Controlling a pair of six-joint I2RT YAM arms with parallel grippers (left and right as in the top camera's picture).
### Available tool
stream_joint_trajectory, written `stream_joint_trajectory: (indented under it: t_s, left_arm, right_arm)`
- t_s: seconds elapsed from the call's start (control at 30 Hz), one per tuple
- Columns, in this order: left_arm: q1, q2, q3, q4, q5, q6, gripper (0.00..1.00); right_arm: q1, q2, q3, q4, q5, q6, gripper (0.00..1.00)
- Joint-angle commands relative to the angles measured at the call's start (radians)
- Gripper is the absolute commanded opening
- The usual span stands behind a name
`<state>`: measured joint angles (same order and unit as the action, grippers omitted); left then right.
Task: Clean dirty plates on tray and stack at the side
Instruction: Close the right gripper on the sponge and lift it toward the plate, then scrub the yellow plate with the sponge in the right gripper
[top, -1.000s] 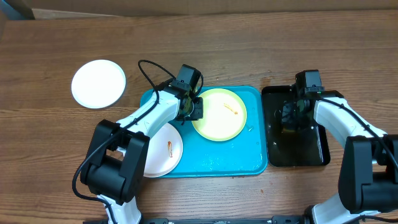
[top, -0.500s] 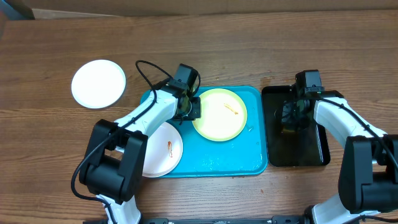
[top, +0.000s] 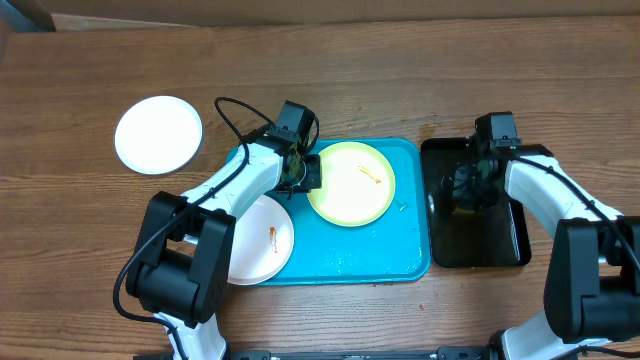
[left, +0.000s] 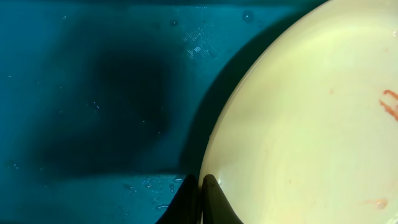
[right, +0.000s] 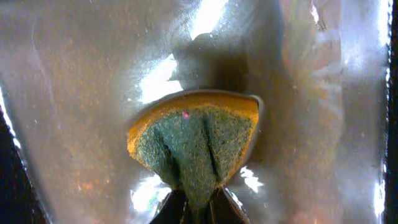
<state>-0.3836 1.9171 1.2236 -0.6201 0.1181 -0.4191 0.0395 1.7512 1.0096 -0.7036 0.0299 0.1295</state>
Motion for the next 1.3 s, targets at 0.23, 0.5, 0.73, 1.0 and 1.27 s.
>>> stream_joint_trajectory:
  t_s: [0.23, 0.5, 0.73, 1.0, 1.27]
  left_arm:
    - [0.004, -0.008, 0.025, -0.002, 0.005, 0.004, 0.04]
    - [0.003, -0.008, 0.025, -0.003, 0.005, 0.005, 0.04]
    - [0.003, -0.008, 0.025, -0.003, 0.006, 0.023, 0.04]
    - [0.003, -0.008, 0.025, -0.003, 0.007, 0.022, 0.04]
    - [0.003, -0.008, 0.024, -0.008, 0.006, 0.022, 0.04]
  right_arm:
    - [-0.001, -0.040, 0.111, -0.130, -0.009, 0.000, 0.04]
    - [0.000, -0.040, 0.122, -0.160, -0.031, 0.001, 0.04]
    - [0.047, -0.094, 0.241, -0.298, 0.092, 0.129, 0.04]
    - [0.235, -0.115, 0.253, -0.253, 0.126, 0.071, 0.04]
    - [0.467, -0.102, 0.254, -0.055, 0.202, 0.022, 0.04]
